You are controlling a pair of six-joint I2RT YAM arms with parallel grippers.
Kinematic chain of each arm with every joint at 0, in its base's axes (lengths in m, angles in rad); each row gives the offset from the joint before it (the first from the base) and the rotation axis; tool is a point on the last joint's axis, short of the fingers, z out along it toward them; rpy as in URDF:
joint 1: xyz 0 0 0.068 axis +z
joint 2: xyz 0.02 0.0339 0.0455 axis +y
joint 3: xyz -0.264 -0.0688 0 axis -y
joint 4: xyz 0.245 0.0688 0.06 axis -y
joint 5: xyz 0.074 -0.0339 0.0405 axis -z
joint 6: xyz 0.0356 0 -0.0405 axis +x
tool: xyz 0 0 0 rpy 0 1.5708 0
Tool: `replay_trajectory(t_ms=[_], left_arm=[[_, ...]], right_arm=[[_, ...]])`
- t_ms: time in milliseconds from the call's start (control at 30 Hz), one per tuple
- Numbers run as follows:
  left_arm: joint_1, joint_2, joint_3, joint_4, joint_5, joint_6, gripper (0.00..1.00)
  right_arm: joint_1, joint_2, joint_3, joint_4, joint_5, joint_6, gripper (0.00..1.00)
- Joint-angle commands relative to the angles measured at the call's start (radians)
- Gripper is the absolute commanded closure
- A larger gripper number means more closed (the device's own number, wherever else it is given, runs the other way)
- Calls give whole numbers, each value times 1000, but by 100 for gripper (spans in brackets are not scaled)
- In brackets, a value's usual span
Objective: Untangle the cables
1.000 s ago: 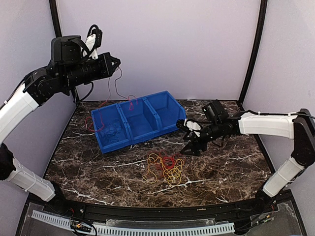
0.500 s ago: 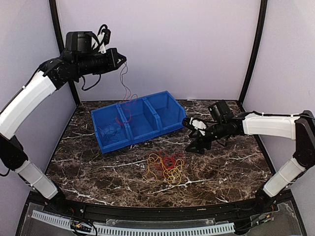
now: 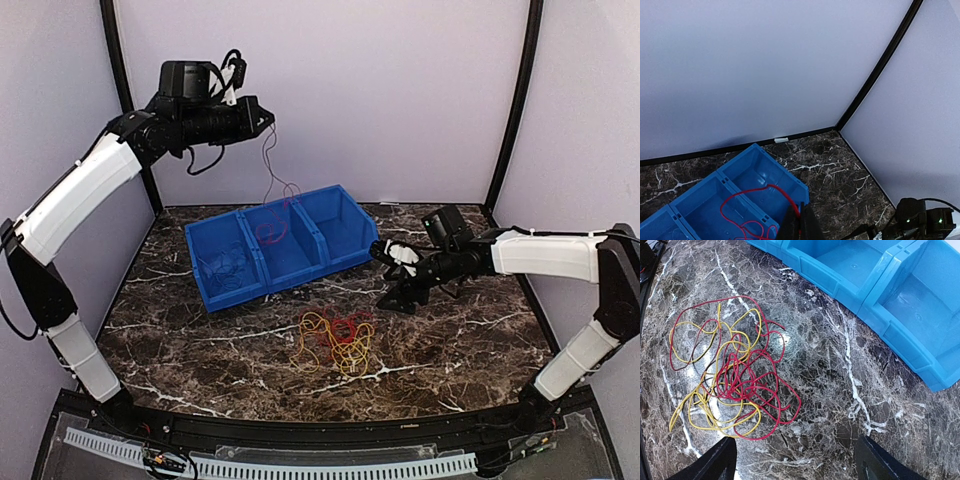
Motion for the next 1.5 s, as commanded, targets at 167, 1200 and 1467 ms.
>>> replay_trajectory(t_ms=[167, 1200, 1467], left_arm=[[20, -9, -120, 31, -23, 27, 100], [74, 249, -319, 110, 5, 6, 97], [79, 309, -287, 76, 22, -25, 69]], right_arm=[[-4, 2, -4, 25, 0, -16, 16], [-3, 30, 2, 9, -10, -24, 16], [-3, 42, 8, -1, -25, -27, 16]])
